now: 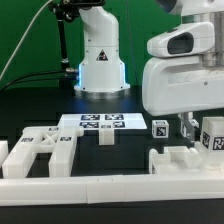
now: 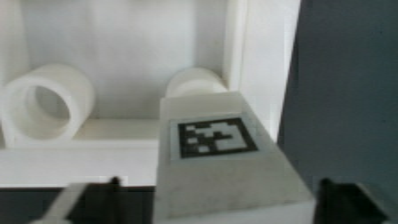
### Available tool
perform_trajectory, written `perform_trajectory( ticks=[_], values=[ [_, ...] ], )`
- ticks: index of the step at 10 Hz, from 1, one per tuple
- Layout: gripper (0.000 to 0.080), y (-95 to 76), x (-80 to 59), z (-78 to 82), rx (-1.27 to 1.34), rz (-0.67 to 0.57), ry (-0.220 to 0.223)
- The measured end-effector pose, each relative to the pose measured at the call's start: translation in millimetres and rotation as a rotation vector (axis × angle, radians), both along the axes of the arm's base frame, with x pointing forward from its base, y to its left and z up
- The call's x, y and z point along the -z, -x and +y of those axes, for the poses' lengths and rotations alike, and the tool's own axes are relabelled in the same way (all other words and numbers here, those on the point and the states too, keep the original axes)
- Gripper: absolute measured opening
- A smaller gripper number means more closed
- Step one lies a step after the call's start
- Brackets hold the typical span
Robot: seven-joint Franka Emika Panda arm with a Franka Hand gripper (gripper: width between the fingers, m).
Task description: Assemble chair
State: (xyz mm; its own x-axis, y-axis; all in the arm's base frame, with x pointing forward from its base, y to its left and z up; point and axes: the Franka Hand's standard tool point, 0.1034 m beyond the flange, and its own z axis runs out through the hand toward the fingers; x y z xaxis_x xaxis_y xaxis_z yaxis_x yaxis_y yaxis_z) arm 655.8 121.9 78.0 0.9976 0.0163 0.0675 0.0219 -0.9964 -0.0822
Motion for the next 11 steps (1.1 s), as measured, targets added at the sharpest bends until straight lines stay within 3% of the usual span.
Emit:
perform_trajectory(
  ticks=[1, 2, 3, 7, 11],
  values=[
    [0.0344, 0.0, 0.0, 0.2, 0.063, 0.005, -0.004],
    [0.0344, -0.1, -0.1, -0.4, 0.138, 0.011, -0.009],
    [0.0289, -0.2, -0.1, -0.7, 0.183, 0.015, -0.012],
    [0.0289, -0.4, 1.5, -6.4, 0.726, 0.043, -0.054],
    [0.0289, 1.2, 3.6, -15.2, 1.298, 0.133, -0.148]
  ],
)
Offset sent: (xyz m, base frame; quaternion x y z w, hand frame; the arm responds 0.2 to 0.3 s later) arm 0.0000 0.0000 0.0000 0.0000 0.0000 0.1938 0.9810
